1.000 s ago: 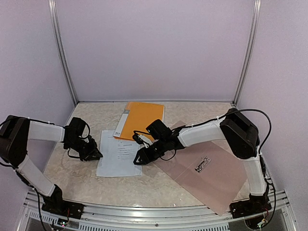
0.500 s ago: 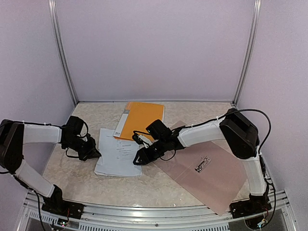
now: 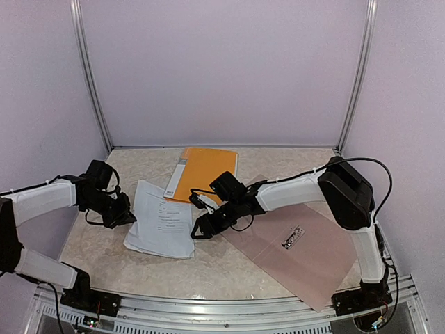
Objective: Put the files into the folder
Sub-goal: Pick up the file from the center of the board.
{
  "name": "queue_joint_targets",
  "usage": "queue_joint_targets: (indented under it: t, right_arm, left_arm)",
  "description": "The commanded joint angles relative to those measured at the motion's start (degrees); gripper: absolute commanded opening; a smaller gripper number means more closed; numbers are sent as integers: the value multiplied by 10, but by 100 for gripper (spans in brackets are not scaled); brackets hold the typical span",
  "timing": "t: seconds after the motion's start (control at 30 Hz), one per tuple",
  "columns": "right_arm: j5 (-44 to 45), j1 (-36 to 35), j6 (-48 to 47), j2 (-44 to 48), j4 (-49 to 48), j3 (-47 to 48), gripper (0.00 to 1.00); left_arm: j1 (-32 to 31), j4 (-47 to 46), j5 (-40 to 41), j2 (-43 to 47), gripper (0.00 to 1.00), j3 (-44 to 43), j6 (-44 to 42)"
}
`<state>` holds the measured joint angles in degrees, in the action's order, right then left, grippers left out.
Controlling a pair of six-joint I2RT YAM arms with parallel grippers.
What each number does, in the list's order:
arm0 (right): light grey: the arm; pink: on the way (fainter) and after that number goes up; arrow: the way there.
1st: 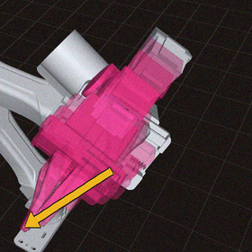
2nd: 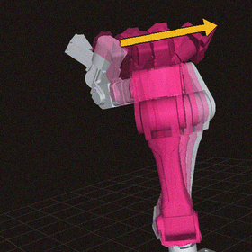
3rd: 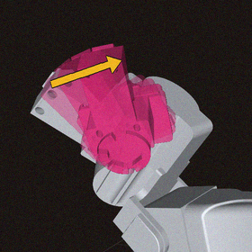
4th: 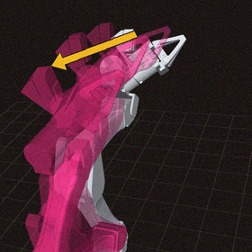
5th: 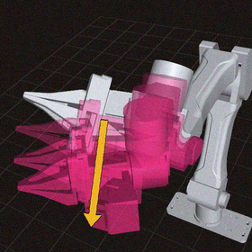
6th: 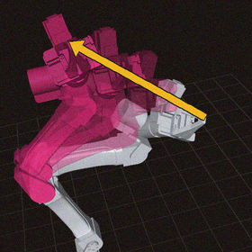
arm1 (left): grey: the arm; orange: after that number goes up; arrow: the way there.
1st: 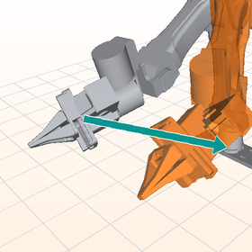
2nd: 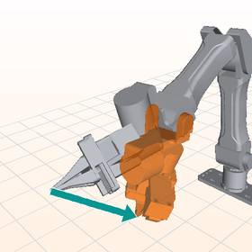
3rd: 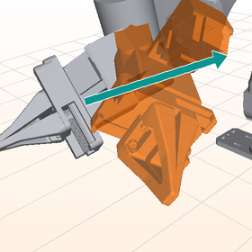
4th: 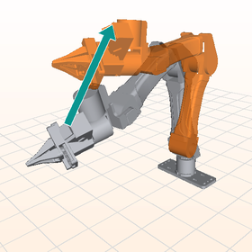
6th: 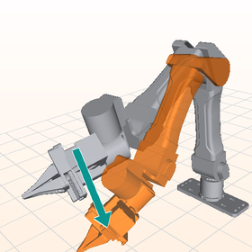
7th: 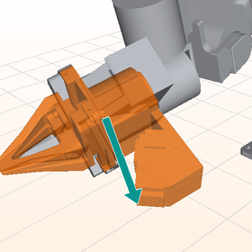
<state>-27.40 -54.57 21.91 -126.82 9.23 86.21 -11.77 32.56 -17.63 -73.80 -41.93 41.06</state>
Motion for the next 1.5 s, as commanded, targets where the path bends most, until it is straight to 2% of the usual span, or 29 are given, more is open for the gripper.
queue_joint_targets:
  t: [0.0, 0.3, 0.53, 0.6, 0.7, 0.83, 1.47]
  right_arm:
    - [17, 4, -13, 13, 47, 1, 56]
    - [18, 4, -17, 11, 50, 1, 57]
    - [3, 5, -11, 2, 38, 2, 57]
    - [-8, 5, -5, 0, 27, -2, 57]
    - [-16, 4, 3, -4, 15, -3, 57]
    - [-18, 4, 5, -5, 12, -5, 57]
    - [2, 7, -5, -5, 28, 3, 57]
  left_arm:
    - [-5, 50, 34, 10, 0, -19, -9]
    - [-7, 110, 92, 40, 2, -34, -8]
    - [-9, 75, 59, 23, 8, -21, 0]
    - [-10, 64, 50, 18, 7, -16, 0]
    - [-10, 43, 34, 10, 0, -6, 6]
    - [-14, 35, 26, 5, 0, -4, 8]
    - [-75, 186, 140, 141, 0, -113, 25]
